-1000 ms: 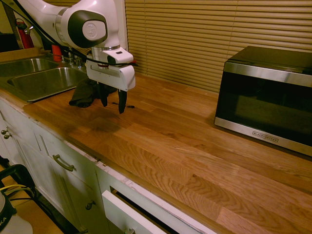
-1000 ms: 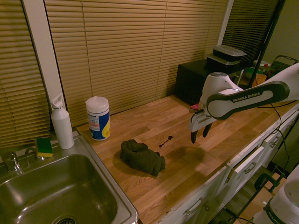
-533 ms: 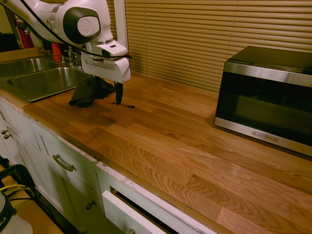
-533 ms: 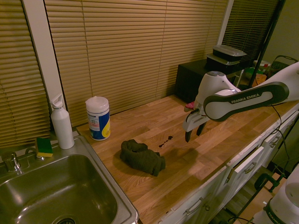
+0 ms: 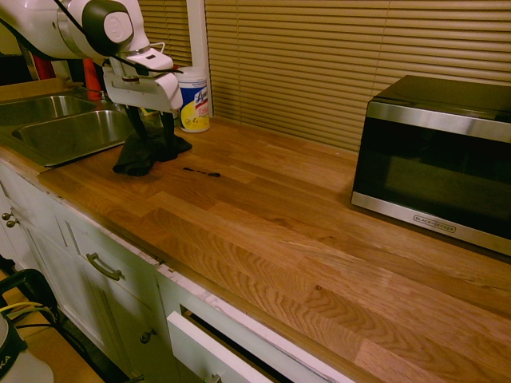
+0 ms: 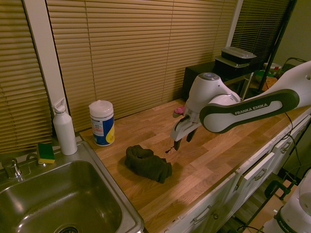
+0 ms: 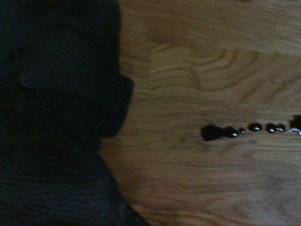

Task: Clear the spill

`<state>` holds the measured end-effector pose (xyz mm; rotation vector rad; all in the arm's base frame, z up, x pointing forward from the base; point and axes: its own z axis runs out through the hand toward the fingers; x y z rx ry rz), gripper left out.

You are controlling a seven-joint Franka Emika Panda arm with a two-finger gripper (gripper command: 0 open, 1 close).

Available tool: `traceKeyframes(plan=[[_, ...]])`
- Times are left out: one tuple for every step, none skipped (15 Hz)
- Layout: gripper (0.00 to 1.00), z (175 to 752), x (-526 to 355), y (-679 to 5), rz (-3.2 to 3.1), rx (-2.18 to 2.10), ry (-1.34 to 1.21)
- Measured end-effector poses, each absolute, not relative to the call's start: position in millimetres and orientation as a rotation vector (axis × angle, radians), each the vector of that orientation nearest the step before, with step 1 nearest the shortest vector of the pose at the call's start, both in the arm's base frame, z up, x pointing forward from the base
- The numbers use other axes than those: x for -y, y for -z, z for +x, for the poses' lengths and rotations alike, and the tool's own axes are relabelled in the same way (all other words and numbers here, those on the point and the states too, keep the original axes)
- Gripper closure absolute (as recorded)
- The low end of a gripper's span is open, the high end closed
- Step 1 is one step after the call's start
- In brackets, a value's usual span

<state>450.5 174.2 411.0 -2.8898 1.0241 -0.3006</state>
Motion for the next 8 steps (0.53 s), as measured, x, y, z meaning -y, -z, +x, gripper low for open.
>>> traceKeyframes(plan=[[0.00, 453, -187, -411, -2.897, -0.997, 0.308], [0.00, 456, -200, -413, -2.903, -0.966, 0.316], [0.00, 459, -212, -414, -2.908, -0.936, 0.328], [0.00, 461, -222, -416, -2.917, -0.904, 0.341], [0.00, 463, -232, -416, -2.927, -0.876, 0.359], [0.00, 464, -241, -415, -2.936, -0.848, 0.391], [0.00, 465, -249, -411, -2.943, -0.820, 0.420], [0.00, 466, -257, -408, -2.955, -0.796, 0.438]])
